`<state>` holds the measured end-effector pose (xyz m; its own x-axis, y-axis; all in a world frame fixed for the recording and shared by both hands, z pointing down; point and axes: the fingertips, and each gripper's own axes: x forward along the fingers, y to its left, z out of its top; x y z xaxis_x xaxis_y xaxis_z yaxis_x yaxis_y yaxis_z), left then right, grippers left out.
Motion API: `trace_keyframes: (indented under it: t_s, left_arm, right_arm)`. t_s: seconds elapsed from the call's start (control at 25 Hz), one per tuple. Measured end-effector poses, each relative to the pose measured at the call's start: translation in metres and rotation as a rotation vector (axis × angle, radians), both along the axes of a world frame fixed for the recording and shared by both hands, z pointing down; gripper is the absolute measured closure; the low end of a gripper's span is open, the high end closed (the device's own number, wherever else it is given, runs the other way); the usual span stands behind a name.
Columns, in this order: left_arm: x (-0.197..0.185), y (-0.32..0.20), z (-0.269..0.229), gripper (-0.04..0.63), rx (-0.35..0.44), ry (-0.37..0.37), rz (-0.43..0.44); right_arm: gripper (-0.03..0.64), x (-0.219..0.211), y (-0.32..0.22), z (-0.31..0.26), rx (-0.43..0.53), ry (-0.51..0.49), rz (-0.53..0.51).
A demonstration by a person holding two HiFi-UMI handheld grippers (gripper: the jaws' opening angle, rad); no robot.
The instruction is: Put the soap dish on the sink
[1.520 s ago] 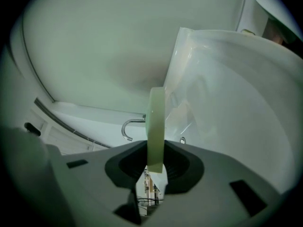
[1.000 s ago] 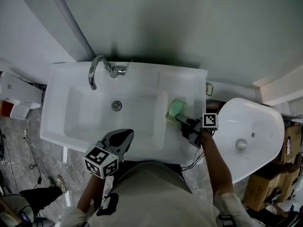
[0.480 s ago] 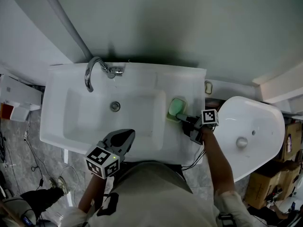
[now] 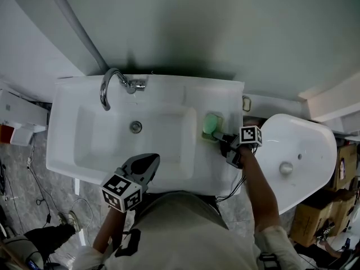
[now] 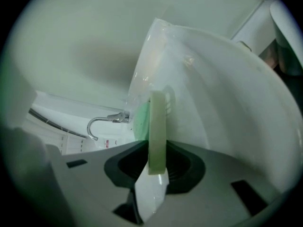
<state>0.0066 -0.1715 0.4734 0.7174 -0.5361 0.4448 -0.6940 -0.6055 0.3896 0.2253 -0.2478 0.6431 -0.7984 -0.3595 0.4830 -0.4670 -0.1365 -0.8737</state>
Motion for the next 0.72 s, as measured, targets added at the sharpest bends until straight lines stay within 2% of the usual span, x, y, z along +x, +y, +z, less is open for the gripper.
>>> trace_keyframes:
  t_s: [0.24, 0.4, 0.52, 0.72]
  left_arm:
    - [-0.003, -0.001, 0.001, 0.575, 0.001, -0.001, 0.003]
    - [-0.004, -0.001, 0.0, 0.575, 0.003, -0.003, 0.008]
    - [-0.004, 0.0, 0.0, 0.575, 0.001, -0.003, 0.011]
    - [-0.003, 0.001, -0.001, 0.575, 0.005, -0.004, 0.02]
  right_arm:
    - [0.516, 0.019, -0.009, 0.001, 0.006, 0.137, 0.068]
    - [0.409, 0.027, -0.014, -0.008, 0.05, 0.206, 0.105]
    - [0.322, 0.03, -0.012, -0.013, 0.091, 0.291, 0.079]
    - [0.271, 0.03, -0.002, -0.017, 0.163, 0.479, -0.02]
